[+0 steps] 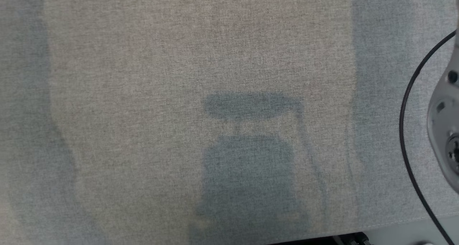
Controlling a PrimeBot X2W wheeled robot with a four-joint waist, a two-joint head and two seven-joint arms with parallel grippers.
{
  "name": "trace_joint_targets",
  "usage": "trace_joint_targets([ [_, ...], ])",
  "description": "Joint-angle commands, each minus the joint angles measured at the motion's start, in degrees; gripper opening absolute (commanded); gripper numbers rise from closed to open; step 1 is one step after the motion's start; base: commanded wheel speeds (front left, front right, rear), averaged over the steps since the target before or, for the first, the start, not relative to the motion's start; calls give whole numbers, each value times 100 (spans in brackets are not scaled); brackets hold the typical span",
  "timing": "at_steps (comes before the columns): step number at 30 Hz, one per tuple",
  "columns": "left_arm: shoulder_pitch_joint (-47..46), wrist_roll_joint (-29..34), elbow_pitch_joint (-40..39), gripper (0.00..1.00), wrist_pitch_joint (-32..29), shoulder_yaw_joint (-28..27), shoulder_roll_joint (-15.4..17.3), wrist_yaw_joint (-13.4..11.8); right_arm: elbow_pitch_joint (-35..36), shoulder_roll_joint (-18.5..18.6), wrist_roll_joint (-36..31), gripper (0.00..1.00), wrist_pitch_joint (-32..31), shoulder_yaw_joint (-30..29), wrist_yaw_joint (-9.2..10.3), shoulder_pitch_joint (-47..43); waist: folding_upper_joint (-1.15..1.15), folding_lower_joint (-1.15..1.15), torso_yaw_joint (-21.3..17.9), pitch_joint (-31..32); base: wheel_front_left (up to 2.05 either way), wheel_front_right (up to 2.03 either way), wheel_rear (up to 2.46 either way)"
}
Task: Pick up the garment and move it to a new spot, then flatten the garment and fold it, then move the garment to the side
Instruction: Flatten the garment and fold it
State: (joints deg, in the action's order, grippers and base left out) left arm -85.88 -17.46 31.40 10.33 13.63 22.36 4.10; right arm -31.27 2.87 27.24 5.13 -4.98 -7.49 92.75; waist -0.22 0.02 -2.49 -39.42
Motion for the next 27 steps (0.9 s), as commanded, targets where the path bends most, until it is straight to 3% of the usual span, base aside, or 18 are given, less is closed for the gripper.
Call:
trace_joint_targets([
  [1,180,58,239,0,181,73,72,88,-75,7,179,0,124,265,1,-338,22,-2,-207,-345,0,0,0],
  [7,1395,-64,633,0,454,249,273,257,199,235,954,0,384,1169,1,-1894,22,-2,-251,-84,0,0,0],
  [14,3643,-175,-136,0,489,380,380,269,1157,953,1750,0,643,1614,1,-4457,22,-2,-90,802,0,0,0],
  [20,5708,-339,-1268,0,330,482,388,-59,1972,1323,2003,0,604,1524,4,-6486,22,-2,-32,1688,0,0,0],
  [27,8130,-598,-3004,0,-363,610,367,-824,2769,1241,2501,0,236,1035,3,-8549,22,-2,-115,2338,0,0,0],
])
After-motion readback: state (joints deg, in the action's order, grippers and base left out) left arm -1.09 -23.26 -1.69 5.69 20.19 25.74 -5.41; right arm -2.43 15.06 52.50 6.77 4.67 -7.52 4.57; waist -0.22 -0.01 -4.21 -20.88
